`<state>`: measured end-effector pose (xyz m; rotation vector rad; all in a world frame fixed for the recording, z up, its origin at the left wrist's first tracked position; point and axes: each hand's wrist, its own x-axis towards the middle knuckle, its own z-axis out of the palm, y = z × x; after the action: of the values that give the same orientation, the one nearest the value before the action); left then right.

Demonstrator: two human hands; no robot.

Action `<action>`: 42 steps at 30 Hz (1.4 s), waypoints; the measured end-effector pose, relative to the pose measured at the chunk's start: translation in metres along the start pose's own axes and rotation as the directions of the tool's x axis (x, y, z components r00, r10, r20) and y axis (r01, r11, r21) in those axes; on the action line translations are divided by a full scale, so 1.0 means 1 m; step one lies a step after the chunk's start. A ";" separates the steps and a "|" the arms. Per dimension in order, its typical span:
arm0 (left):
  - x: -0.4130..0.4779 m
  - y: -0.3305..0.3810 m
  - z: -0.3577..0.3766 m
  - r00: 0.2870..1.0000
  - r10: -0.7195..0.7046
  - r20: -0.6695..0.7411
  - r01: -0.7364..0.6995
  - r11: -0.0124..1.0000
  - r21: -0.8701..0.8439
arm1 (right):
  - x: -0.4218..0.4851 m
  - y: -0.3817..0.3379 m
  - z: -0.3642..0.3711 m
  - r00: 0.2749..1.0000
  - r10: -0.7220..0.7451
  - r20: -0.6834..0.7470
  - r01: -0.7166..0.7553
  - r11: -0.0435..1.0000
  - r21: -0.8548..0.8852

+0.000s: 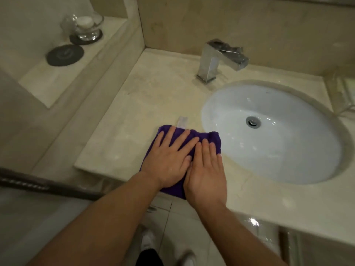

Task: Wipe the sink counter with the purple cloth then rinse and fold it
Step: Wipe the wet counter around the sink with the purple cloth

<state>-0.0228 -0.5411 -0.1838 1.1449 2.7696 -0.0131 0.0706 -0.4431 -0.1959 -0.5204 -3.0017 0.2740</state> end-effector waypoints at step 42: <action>0.060 0.237 -0.006 0.982 0.138 0.133 -0.119 0.983 -0.143 | -0.067 0.226 -0.050 0.980 0.200 0.002 -0.200 0.980 -0.019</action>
<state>0.1006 -0.3303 -0.1749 1.2341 2.5262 0.1010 0.2126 -0.2483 -0.1932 -0.8269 -2.9597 0.2596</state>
